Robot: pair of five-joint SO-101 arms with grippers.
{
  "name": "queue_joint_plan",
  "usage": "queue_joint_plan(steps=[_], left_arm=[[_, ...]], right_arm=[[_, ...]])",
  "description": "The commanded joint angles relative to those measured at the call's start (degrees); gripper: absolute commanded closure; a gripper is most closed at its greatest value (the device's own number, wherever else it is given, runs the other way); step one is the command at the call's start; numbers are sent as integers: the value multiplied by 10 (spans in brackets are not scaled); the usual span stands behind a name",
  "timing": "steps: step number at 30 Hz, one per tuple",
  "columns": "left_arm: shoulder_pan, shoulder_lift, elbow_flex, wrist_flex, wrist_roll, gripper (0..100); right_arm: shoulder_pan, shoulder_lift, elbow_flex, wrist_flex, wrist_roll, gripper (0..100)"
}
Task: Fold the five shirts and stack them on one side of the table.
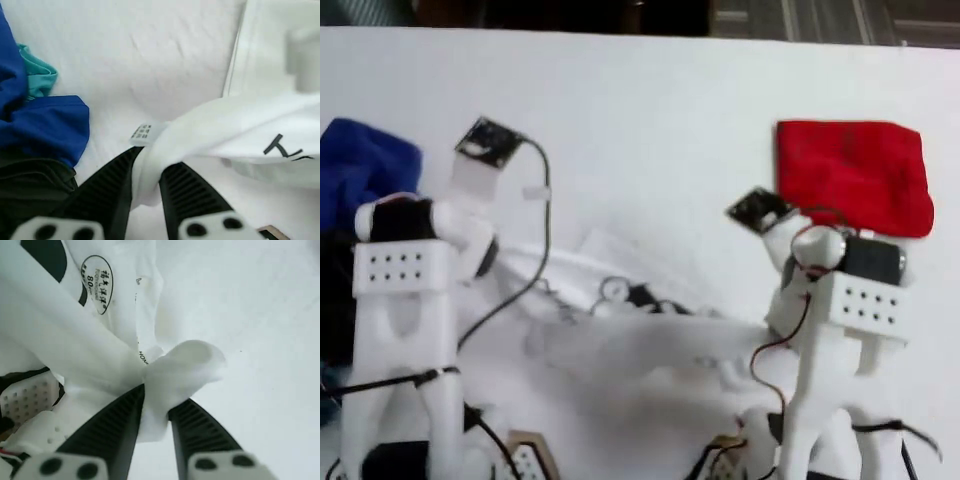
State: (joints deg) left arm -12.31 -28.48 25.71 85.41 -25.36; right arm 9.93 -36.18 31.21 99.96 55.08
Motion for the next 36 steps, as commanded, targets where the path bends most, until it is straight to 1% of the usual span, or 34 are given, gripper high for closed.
queue_joint_plan(steps=[1, 3, 4, 9, 11, 15, 17, 19, 22, 25, 27, 30, 33, 36], left_arm=[[-1, -11, -2, -5, -6, 975], [-1, -11, -2, -6, -6, 975], [-1, -11, -2, -7, -6, 975], [1, -11, -2, -9, -6, 975], [1, -11, -2, -7, -6, 975], [1, -11, -2, -5, -6, 975], [1, -11, -2, -5, -6, 975], [1, -11, -2, -4, -6, 975], [0, -11, -2, -4, -6, 975], [0, -11, -2, 1, -6, 975], [0, -11, -2, 3, -6, 975], [1, -11, -2, 3, -6, 975], [2, -11, -2, 1, -6, 975], [2, -11, -2, -1, -6, 975]], right_arm=[[9, -36, -27, 15, 5, 814], [1, -47, -26, 14, 9, 732], [-7, -52, -26, 14, 9, 712], [-67, -79, -30, 13, -6, 724], [-94, -85, -31, -11, -54, 726], [-141, -63, -25, -128, -200, 724], [-179, -18, -30, -165, -244, 724], [-220, 44, -30, -189, -267, 723], [-270, 145, -34, -209, -286, 723], [-307, 237, -69, -194, -292, 723], [-320, 293, -107, -175, -292, 723], [-318, 365, -175, -159, -301, 723], [-307, 425, -250, -151, -351, 723], [-320, 472, -313, -122, -369, 723]])
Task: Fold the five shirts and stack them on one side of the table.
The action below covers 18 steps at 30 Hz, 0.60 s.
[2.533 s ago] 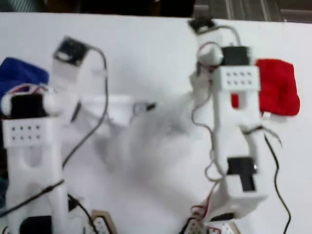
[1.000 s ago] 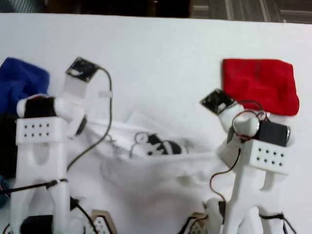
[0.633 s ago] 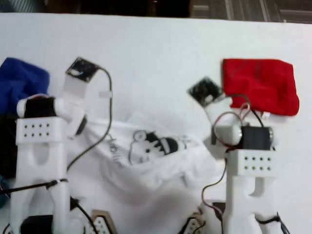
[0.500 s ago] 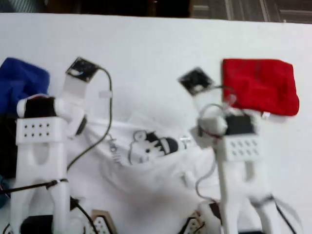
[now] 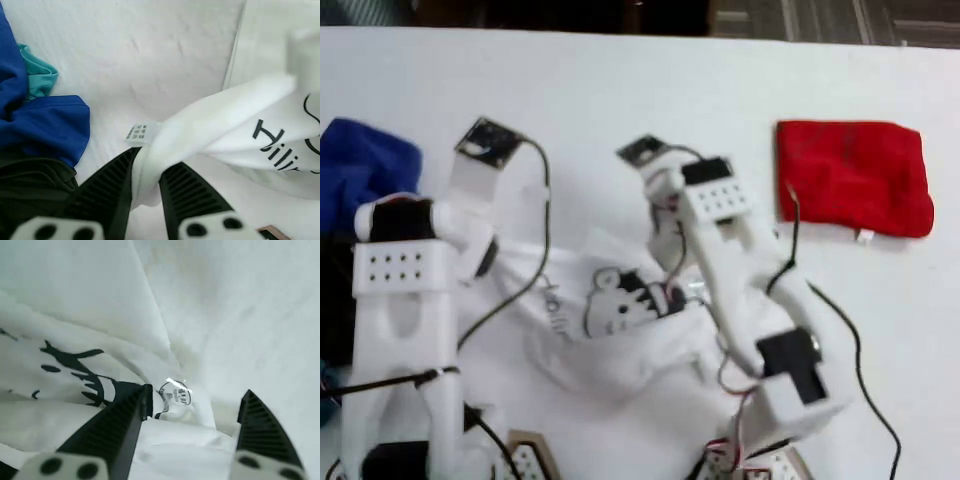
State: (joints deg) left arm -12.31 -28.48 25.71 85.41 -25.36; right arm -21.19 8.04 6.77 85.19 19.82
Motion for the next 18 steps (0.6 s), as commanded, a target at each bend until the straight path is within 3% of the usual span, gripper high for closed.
queue_joint_plan(steps=[1, 12, 18], left_arm=[[2, -11, -2, -1, -6, 975], [-1, -11, -2, -1, -7, 975], [1, -11, -2, -2, -7, 975]], right_arm=[[-16, 43, -82, 34, -18, 723], [-52, 162, -102, 58, -15, 726], [-49, 167, -101, 102, 44, 779]])
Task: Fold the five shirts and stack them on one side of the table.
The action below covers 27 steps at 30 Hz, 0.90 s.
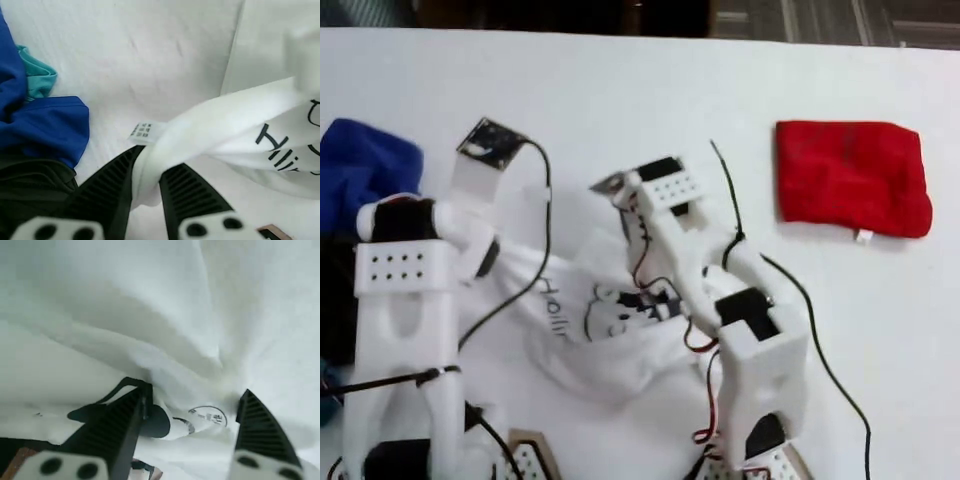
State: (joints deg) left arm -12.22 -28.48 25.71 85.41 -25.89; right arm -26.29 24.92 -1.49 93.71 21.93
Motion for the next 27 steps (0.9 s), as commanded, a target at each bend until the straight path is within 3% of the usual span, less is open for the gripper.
queue_joint_plan(steps=[1, 4, 6, 15, 22, 27], left_arm=[[1, -11, -2, -2, -2, 975], [1, -11, -2, -2, -2, 975], [1, -11, -2, 1, -2, 975], [2, -15, -12, 1, 4, 975], [2, -10, -190, 4, 72, 976], [2, 24, -313, 30, 76, 976]], right_arm=[[3, -2, -18, 15, 27, 824], [2, -2, -19, 2, 27, 996], [4, -3, -19, -7, 27, 957], [87, -102, -63, -9, 26, 979], [191, -235, -187, -31, 26, 979], [232, -251, -302, -30, 27, 979]])
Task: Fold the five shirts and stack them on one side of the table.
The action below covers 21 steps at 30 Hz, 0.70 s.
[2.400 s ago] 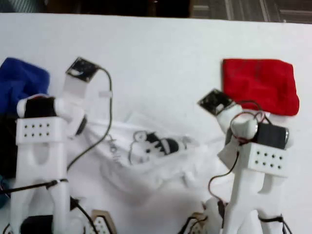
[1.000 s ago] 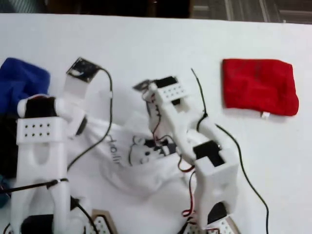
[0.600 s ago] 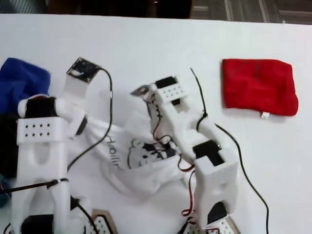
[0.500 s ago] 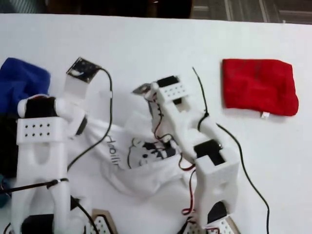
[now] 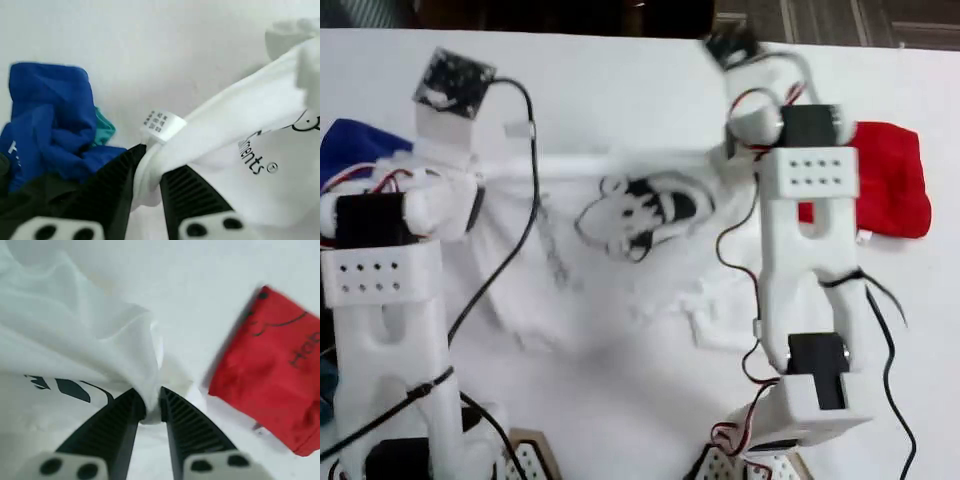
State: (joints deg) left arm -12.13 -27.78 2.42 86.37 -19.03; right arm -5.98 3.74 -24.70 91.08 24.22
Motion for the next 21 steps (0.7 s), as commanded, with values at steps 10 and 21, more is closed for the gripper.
queue_joint_plan(steps=[10, 21], left_arm=[[52, 155, -88, 156, -12, 975], [59, 213, 140, 69, -18, 975]], right_arm=[[31, -53, -40, 103, 0, 979], [16, -270, 512, -69, 19, 978]])
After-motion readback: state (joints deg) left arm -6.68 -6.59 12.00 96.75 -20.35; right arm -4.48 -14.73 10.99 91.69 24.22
